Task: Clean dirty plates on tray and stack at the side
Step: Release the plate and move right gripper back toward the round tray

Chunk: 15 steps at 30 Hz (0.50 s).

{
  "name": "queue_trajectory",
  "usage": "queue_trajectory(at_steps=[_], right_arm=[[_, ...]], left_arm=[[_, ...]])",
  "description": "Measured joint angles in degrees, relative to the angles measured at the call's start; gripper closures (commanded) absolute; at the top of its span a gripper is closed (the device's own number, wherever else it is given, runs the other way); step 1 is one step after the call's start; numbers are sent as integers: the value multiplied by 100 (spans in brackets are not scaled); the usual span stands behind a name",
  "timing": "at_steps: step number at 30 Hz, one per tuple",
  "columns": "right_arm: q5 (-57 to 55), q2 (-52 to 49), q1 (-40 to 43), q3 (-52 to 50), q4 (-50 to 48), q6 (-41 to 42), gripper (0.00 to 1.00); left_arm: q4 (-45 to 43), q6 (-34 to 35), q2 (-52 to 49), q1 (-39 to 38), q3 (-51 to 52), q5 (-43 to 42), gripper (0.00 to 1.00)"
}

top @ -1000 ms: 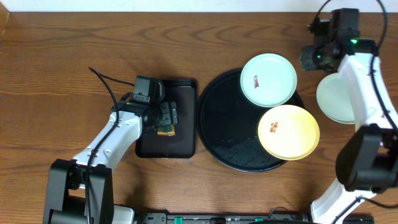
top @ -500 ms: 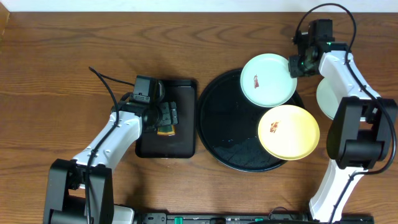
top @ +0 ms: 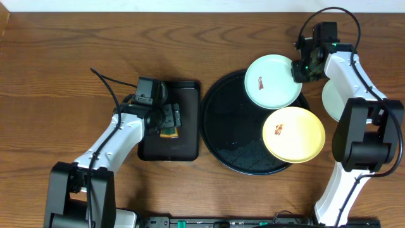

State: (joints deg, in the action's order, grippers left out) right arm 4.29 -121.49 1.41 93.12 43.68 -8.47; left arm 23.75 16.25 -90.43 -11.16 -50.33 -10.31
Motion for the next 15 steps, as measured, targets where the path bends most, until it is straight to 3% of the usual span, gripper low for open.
queue_trajectory(at_steps=[2, 10, 15], right_arm=[[2, -2, 0, 0, 44, -7, 99], [184, 0, 2, 0, 37, 52, 99], [1043, 2, 0, 0, 157, 417, 99]], left_arm=[[2, 0, 0, 0, 0, 0, 13], [2, 0, 0, 0, 0, 0, 12], [2, -2, 0, 0, 0, 0, 13]])
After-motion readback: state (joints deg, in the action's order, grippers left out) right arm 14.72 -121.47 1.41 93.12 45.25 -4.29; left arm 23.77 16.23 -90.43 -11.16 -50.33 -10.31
